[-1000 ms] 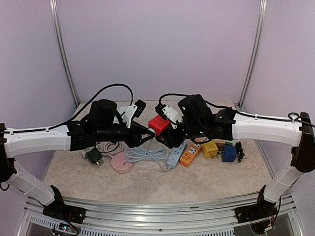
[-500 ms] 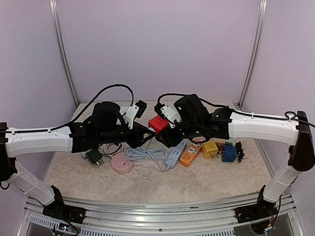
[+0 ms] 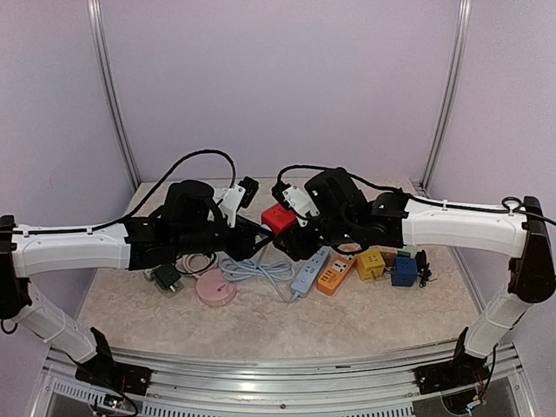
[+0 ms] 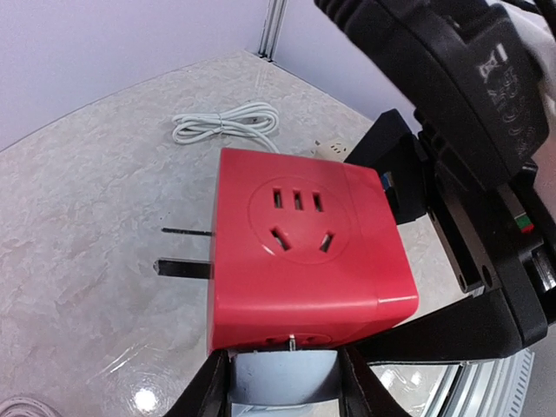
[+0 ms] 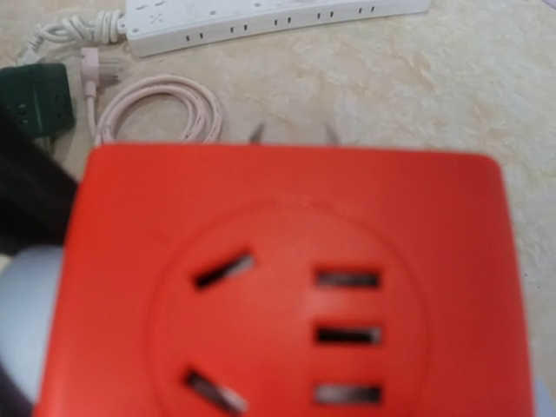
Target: Pull the plug off the socket
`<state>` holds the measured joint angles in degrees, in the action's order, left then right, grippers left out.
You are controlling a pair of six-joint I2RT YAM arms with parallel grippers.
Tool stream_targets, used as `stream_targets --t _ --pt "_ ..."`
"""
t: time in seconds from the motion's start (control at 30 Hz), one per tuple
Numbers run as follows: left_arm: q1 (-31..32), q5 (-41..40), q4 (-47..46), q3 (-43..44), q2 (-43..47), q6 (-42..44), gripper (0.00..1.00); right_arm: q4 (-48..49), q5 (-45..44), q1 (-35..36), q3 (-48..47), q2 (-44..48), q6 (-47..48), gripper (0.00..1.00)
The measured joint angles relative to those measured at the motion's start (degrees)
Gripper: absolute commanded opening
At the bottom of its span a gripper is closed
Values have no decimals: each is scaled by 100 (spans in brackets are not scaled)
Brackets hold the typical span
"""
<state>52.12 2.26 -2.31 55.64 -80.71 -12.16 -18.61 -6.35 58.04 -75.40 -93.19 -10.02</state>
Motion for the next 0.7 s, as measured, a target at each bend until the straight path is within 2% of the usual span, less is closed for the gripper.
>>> stream_targets --t 0.33,0.7 --pt "4 57 -28 0 -22 66 0 -24 -83 17 -11 -4 37 0" --pt "-111 619 55 -66 48 345 0 -90 289 -83 -7 24 728 0"
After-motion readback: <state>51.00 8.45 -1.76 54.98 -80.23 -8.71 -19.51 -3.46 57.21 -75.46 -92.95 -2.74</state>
